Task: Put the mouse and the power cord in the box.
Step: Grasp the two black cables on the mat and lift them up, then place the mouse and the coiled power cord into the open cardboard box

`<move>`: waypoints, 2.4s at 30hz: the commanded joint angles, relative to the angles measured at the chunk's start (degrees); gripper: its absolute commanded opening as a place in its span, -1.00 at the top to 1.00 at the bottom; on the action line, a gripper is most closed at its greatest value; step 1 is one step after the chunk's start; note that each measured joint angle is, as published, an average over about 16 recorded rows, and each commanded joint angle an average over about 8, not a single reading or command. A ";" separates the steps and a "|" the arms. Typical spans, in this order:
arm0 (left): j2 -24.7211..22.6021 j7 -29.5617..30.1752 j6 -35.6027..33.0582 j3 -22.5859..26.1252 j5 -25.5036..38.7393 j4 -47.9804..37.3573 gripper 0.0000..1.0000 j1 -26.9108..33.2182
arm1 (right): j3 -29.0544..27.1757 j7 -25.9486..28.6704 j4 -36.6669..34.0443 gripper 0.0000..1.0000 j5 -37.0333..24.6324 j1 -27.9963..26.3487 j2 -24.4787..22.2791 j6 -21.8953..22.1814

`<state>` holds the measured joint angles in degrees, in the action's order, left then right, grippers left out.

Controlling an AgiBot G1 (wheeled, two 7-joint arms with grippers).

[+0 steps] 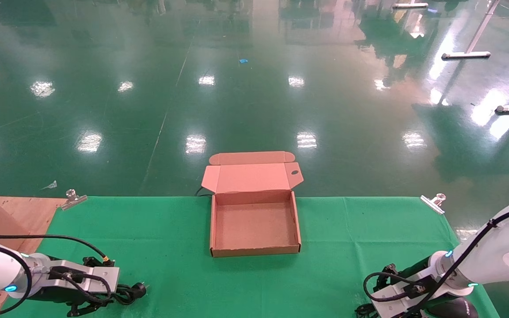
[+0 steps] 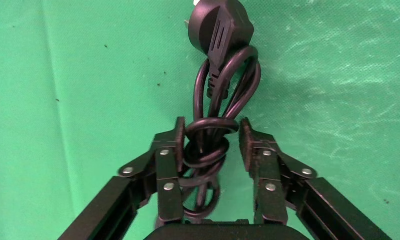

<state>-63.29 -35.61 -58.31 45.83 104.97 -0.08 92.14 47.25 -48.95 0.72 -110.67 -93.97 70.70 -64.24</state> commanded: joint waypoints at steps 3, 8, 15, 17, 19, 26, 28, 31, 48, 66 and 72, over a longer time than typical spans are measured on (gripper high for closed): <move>0.19 0.08 -0.25 -0.01 -0.01 0.01 1.00 0.24 | -0.10 -0.20 -0.16 1.00 0.15 -0.15 -0.03 -0.23; 0.45 0.18 -0.70 0.04 0.05 -0.02 1.00 0.58 | -0.27 -0.38 -0.35 1.00 0.39 -0.48 -0.22 -0.99; 1.30 0.46 -2.20 -0.28 -0.40 -0.02 1.00 1.65 | -1.02 -0.42 -0.49 1.00 1.46 -1.94 -1.25 -2.64; 1.54 0.45 -3.27 -0.39 -0.56 0.12 1.00 2.41 | -1.42 -0.45 -0.38 1.00 2.03 -2.92 -1.72 -3.54; 1.68 0.32 -4.79 -0.46 -0.66 0.34 1.00 3.36 | -1.86 -0.53 -0.19 1.00 2.66 -4.18 -2.19 -4.77; 1.01 -0.94 -13.92 -0.32 -0.53 1.51 1.00 8.33 | -3.22 -0.51 0.94 1.00 4.64 -10.32 -3.28 -11.25; 0.39 -1.28 -17.45 -0.34 -0.60 1.91 1.00 10.16 | -3.51 -0.18 1.36 1.00 5.06 -12.36 -3.36 -13.20; -0.87 -1.67 -22.96 -0.42 -0.81 2.57 1.00 13.14 | -3.90 0.74 2.10 1.00 5.64 -15.63 -3.25 -16.04; -9.87 1.33 -30.11 -1.71 -3.20 4.33 1.00 31.89 | -5.56 11.53 9.25 1.00 7.98 -31.11 3.92 -22.28; -13.57 -2.69 -19.93 -1.76 -3.42 4.03 1.00 26.66 | -5.84 15.46 14.44 1.00 9.93 -28.46 3.35 -24.36; -14.57 -4.93 -9.77 -2.77 -5.59 7.51 1.00 18.58 | -5.97 15.54 15.48 1.00 10.58 -25.07 1.41 -24.19</move>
<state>-77.77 -40.35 -66.84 42.76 98.51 8.20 110.25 41.24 -33.54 16.05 -100.07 -118.93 72.04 -88.33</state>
